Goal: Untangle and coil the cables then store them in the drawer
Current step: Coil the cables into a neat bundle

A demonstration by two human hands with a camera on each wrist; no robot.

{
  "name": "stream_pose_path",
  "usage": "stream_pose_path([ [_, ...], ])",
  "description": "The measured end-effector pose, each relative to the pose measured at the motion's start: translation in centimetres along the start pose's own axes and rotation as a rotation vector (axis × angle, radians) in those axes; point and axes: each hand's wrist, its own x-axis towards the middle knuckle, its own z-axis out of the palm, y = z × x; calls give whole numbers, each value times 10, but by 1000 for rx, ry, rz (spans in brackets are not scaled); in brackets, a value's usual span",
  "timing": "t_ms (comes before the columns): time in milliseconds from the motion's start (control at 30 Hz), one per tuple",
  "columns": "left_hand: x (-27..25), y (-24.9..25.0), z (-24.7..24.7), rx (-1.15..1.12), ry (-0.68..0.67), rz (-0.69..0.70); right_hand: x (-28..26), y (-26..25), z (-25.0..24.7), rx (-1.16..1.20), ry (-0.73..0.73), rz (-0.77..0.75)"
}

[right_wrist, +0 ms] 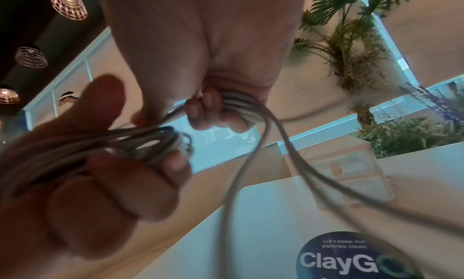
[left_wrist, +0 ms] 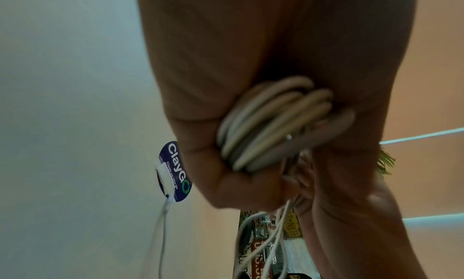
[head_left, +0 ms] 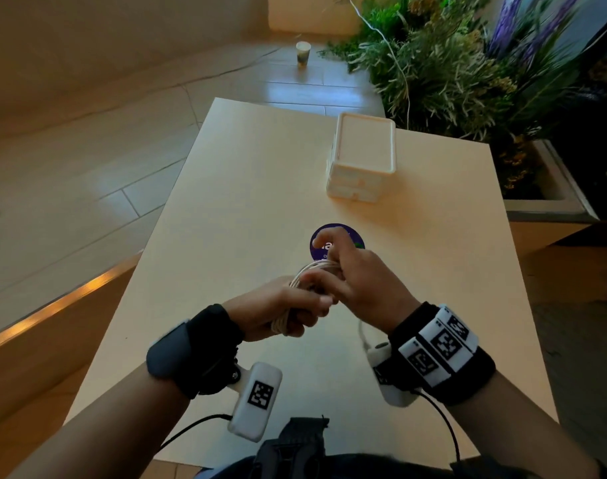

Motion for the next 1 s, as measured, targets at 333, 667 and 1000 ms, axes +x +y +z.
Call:
stream_pose_path([
  [333, -6, 0, -5, 1, 34, 54, -3, 11, 10, 156, -108, -34],
  [667, -2, -11, 2, -190, 164, 219, -6, 16, 3, 593, 52, 132],
  [1000, 18, -8, 0, -410, 600, 404, -17, 8, 53, 33, 150, 112],
])
